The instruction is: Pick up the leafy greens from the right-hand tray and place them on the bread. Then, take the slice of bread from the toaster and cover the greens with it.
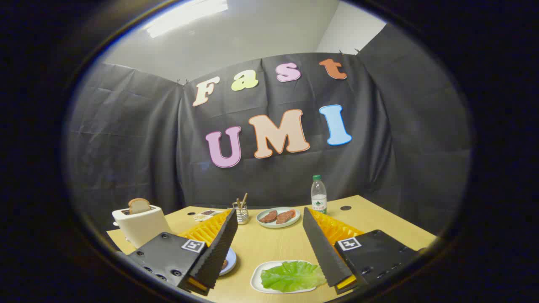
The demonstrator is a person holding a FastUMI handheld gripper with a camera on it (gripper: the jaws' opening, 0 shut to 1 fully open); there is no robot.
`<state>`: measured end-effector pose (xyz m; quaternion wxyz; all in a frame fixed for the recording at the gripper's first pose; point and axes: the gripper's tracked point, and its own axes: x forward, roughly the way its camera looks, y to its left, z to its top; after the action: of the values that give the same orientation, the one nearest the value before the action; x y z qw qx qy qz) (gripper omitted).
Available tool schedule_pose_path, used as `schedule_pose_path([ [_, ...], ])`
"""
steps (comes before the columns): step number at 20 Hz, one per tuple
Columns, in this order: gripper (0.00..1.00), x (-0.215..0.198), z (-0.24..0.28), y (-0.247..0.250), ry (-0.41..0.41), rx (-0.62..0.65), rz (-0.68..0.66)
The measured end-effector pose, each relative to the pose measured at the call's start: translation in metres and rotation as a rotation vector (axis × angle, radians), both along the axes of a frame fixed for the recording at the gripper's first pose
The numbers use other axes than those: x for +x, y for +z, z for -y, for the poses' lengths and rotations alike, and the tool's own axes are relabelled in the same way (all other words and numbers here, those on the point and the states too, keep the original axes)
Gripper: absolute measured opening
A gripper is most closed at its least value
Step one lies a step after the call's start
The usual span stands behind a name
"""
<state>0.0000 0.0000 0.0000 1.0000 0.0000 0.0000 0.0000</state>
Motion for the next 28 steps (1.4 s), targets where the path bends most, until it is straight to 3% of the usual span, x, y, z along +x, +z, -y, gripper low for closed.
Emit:
schedule_pose_path([
  [9,0.98,-0.002,0.014,-0.003,-0.044,-0.008,-0.007],
  [21,0.98,-0.003,0.002,-0.014,0.018,-0.017,-0.041],
  [28,0.98,-0.004,0.033,-0.016,-0.060,-0.006,-0.052],
])
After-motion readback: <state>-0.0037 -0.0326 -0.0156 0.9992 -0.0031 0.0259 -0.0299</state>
